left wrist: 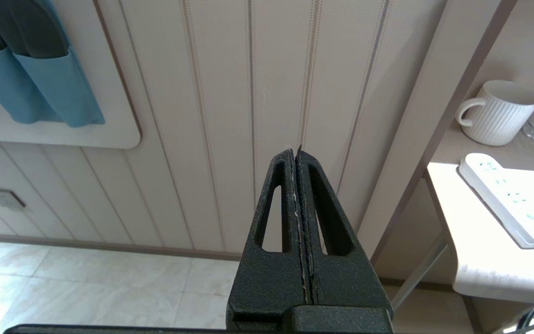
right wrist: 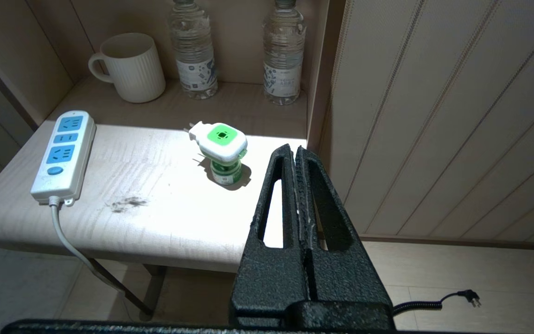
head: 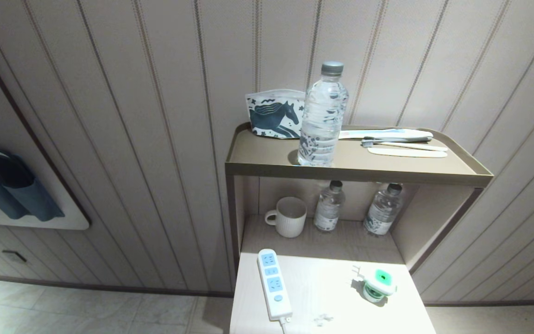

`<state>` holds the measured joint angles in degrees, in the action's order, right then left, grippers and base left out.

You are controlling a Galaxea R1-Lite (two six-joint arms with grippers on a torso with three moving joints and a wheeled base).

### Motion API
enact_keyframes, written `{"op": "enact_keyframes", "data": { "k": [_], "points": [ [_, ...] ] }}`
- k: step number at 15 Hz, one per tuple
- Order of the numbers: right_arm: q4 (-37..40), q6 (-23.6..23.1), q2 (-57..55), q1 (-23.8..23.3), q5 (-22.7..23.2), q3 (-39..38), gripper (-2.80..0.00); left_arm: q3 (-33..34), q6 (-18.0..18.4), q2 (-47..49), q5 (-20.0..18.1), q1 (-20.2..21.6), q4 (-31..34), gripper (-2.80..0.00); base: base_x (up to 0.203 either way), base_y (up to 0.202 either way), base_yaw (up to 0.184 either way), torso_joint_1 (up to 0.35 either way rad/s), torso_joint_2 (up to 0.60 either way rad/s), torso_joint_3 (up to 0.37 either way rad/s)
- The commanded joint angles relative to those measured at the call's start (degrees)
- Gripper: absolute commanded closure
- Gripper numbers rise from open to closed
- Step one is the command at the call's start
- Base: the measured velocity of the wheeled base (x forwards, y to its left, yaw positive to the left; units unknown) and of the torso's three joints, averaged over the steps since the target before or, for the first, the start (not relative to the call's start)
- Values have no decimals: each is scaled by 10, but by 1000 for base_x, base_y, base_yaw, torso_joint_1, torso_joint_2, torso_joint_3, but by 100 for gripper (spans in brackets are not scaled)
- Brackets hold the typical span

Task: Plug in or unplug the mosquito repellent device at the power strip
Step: Pick up the mosquito repellent liquid

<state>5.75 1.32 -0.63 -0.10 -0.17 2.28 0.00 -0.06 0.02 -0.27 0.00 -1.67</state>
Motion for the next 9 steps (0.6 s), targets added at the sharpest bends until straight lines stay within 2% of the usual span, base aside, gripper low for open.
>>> {"op": "enact_keyframes", "data": {
  "k": [1,9],
  "points": [
    [0,0,-1,0,0,0,0,0,0,0,0,0,-1,0,0,0,0,0,0,0],
    [0,0,-1,0,0,0,0,0,0,0,0,0,-1,0,0,0,0,0,0,0]
  ]
}}
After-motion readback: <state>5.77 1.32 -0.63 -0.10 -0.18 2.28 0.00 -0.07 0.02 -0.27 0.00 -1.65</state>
